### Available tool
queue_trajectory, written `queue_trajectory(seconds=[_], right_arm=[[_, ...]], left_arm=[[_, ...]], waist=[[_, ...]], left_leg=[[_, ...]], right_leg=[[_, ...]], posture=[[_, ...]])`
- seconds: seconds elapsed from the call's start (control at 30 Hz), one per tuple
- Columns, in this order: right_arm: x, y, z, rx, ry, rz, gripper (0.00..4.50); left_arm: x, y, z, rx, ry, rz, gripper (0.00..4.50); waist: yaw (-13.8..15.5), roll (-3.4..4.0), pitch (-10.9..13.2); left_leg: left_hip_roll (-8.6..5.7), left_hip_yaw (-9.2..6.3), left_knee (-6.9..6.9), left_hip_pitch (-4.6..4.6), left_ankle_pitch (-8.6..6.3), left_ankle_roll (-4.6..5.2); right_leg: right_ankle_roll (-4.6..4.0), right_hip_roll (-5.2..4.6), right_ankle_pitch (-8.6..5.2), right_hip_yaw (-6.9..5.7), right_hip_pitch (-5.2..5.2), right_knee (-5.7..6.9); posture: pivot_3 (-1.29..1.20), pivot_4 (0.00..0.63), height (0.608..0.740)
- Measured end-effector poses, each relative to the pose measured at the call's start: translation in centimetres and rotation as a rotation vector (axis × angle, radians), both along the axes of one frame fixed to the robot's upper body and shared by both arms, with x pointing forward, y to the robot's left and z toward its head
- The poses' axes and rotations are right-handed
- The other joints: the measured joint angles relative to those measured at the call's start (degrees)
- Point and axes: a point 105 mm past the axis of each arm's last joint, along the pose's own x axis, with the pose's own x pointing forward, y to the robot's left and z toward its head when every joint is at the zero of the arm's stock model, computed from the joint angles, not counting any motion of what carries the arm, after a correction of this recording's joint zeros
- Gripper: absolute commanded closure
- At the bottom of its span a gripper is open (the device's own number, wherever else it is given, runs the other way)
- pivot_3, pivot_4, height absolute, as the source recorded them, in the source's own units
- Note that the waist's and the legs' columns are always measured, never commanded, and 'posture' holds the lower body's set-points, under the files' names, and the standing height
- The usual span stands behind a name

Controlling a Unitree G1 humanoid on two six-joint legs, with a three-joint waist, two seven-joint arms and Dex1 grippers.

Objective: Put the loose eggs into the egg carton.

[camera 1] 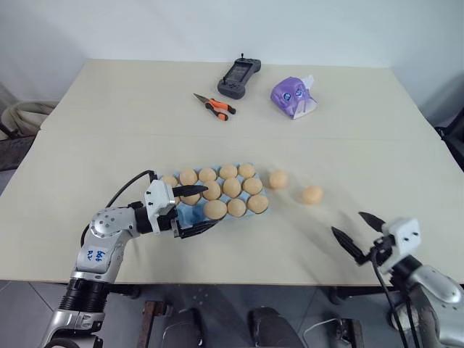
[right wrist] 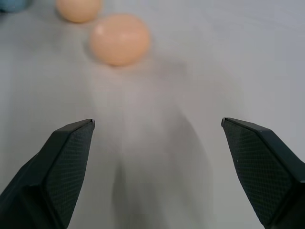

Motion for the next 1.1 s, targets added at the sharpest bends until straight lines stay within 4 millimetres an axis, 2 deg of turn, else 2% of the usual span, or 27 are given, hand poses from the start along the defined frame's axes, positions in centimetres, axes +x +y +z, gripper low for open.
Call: queue_trajectory(seconds=[0.2, 0.33, 0.43, 0.6, 0.63, 0.73, 0.83, 0.97, 1.03, 1.1], right_arm=[[3.5, 2.5, 2.4, 0.015, -0.007, 0.130, 0.03], [5.8, 3.8, 1.7, -0.003, 0.056, 0.197, 0.03], [6.8, 4.2, 1.0, -0.012, 0.096, 0.220, 0.64], [7.5, 5.2, 1.1, -0.011, 0.093, 0.265, 2.30], [7.6, 5.4, 1.3, -0.008, 0.083, 0.277, 2.49], [7.4, 6.3, 2.2, 0.010, 0.047, 0.327, 2.49], [6.9, 9.6, 4.9, 0.036, -0.029, 0.460, 2.49], [5.8, 16.6, 8.7, 0.045, -0.115, 0.685, 2.49], [5.1, 20.0, 9.4, 0.031, -0.123, 0.785, 2.49], [4.6, 22.9, 9.0, 0.004, -0.105, 0.861, 2.49]], left_arm=[[-0.6, 0.7, -0.6, -0.012, 0.014, 0.056, 0.00], [-1.2, 1.0, -0.4, -0.013, 0.000, 0.081, 0.00], [-1.4, 1.3, -0.3, -0.010, -0.006, 0.101, 0.00], [-1.8, 2.0, -0.1, -0.005, -0.017, 0.146, 0.00], [-1.8, 2.2, -0.1, -0.005, -0.016, 0.160, 0.00], [-2.0, 3.3, -0.1, -0.003, -0.018, 0.211, 0.00], [-2.3, 4.8, 0.2, -0.019, -0.023, 0.283, 0.00], [-3.3, 7.0, -0.4, -0.031, 0.007, 0.386, 0.00], [-3.9, 8.0, -0.9, -0.027, 0.026, 0.432, 0.00], [-4.5, 8.9, -1.5, -0.021, 0.048, 0.478, 0.00]], waist=[[0.1, 0.00, 0.0], [0.2, 0.01, 0.0], [0.3, 0.03, 0.0], [0.1, 0.03, 0.0], [0.1, 0.06, 0.0], [-0.1, 0.06, 0.0], [-0.3, 0.09, 0.1], [-0.9, 0.08, 0.1], [-0.9, 0.07, 0.1], [-0.6, 0.05, 0.1]], left_leg=[[0.00, -0.02, 0.02, -0.03, 0.02, 0.06], [-0.01, -0.03, 0.01, -0.04, 0.02, 0.06], [-0.02, -0.04, 0.02, -0.10, 0.03, 0.08], [0.04, -0.03, 0.02, -0.11, 0.03, 0.08], [0.04, -0.02, 0.02, -0.11, 0.03, 0.07], [0.09, -0.02, 0.01, -0.11, 0.03, 0.07], [0.18, -0.01, 0.01, -0.11, 0.04, 0.04], [0.27, -0.03, -0.02, -0.12, 0.07, -0.05], [0.25, -0.04, -0.03, -0.13, 0.07, -0.06], [0.22, -0.04, -0.03, -0.21, 0.07, -0.06]], right_leg=[[0.04, -0.04, 0.02, -0.03, 0.01, -0.02], [0.04, -0.04, 0.02, -0.06, 0.00, -0.07], [0.04, -0.04, 0.02, -0.07, -0.02, -0.10], [0.04, -0.04, 0.02, -0.05, -0.01, -0.18], [0.04, -0.03, 0.02, -0.05, -0.02, -0.16], [0.04, -0.04, 0.02, -0.03, -0.03, -0.16], [0.04, -0.05, 0.02, -0.01, -0.06, -0.10], [-0.01, -0.07, 0.00, -0.03, -0.18, 0.05], [-0.06, -0.10, -0.03, -0.05, -0.24, 0.12], [-0.08, -0.14, -0.04, -0.08, -0.30, 0.13]], posture=[[0.00, 0.150, 0.740], [0.00, 0.150, 0.740], [0.00, 0.150, 0.740], [0.00, 0.150, 0.740], [0.00, 0.150, 0.740], [0.00, 0.150, 0.740], [0.00, 0.150, 0.740], [0.00, 0.150, 0.740], [0.00, 0.150, 0.740], [0.00, 0.150, 0.740]])
